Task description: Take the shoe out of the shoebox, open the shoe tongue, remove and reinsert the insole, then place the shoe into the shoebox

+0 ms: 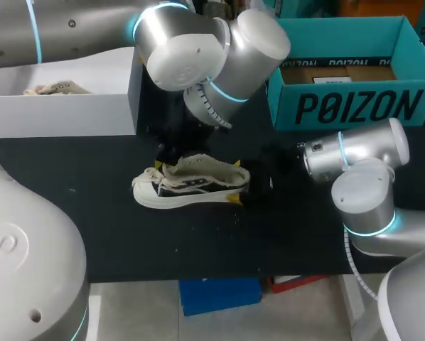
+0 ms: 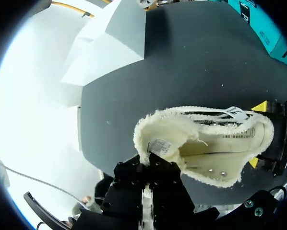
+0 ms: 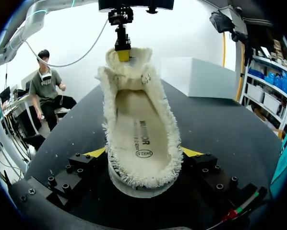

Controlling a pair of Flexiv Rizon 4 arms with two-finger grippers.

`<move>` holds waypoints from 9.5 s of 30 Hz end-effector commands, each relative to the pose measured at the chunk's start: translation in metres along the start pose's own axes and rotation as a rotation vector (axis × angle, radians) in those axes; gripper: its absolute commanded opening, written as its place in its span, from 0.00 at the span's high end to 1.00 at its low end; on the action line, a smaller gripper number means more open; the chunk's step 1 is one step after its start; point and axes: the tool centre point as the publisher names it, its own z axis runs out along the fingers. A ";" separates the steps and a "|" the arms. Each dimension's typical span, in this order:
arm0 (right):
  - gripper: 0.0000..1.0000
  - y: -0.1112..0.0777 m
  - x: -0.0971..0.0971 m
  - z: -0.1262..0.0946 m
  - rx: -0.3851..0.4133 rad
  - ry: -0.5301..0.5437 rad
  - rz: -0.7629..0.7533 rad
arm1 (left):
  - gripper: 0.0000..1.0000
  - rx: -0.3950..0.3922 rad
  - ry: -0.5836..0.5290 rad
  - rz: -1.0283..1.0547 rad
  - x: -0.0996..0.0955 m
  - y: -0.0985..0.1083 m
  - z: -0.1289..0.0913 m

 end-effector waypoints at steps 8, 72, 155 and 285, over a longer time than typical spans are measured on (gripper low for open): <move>1.00 -0.004 -0.003 0.000 0.004 -0.005 0.003 | 0.00 -0.051 0.047 -0.076 -0.035 0.006 0.027; 1.00 -0.004 -0.003 0.000 0.004 -0.005 0.003 | 1.00 0.406 0.814 1.750 0.013 -0.010 -0.085; 1.00 -0.004 -0.003 0.000 0.004 -0.005 0.003 | 1.00 0.305 0.802 1.734 0.094 -0.023 -0.030; 1.00 -0.004 -0.003 0.000 0.004 -0.005 0.003 | 0.84 0.560 -0.063 1.176 0.097 -0.013 0.088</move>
